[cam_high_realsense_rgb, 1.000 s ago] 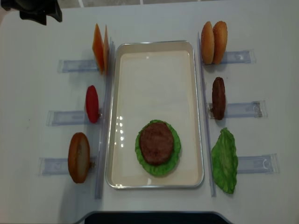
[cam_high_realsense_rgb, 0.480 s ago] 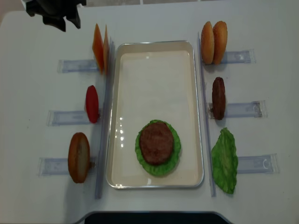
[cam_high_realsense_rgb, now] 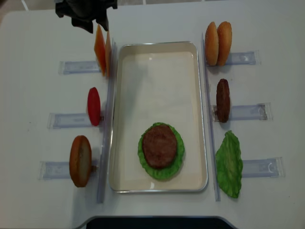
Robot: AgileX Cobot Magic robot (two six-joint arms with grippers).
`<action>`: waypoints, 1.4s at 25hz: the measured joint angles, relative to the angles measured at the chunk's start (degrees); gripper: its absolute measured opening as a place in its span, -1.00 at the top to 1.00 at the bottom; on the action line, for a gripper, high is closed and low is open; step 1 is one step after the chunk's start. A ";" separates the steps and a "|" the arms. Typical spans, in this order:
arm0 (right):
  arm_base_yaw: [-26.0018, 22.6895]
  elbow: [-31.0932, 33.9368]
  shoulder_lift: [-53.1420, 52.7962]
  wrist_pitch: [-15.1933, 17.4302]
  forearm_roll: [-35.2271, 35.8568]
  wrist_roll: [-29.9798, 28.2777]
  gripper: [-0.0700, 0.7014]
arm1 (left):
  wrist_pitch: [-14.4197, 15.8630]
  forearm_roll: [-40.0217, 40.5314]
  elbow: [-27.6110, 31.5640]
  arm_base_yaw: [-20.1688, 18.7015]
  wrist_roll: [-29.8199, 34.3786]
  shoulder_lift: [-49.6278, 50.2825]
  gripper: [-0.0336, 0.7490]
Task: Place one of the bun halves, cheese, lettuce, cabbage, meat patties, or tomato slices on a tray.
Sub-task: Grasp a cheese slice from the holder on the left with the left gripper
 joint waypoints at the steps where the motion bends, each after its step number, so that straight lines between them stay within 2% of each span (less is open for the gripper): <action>1: 0.00 0.00 0.00 0.00 0.00 0.00 -0.44 | -0.05 0.41 0.00 -0.50 -0.45 0.00 -0.03; 10: 0.00 0.00 0.00 -0.03 0.00 0.00 -0.44 | -0.54 1.48 -0.23 -0.98 -1.79 3.01 -0.03; 19: 0.00 0.00 0.00 -0.03 0.00 0.00 -0.44 | -3.46 1.48 -0.57 -0.98 -1.81 6.57 -0.03; 27: 0.00 0.00 0.00 -0.03 0.00 0.00 -0.44 | -3.51 2.12 -0.95 -0.98 -1.81 9.02 -0.03; 30: 0.00 0.00 0.00 -0.03 0.00 0.00 -0.44 | -3.46 3.60 -1.08 -0.98 -1.81 9.02 0.07; 35: 0.00 0.00 0.00 -0.03 0.00 0.00 -0.44 | -2.68 4.38 -1.08 -0.98 -1.81 9.02 0.56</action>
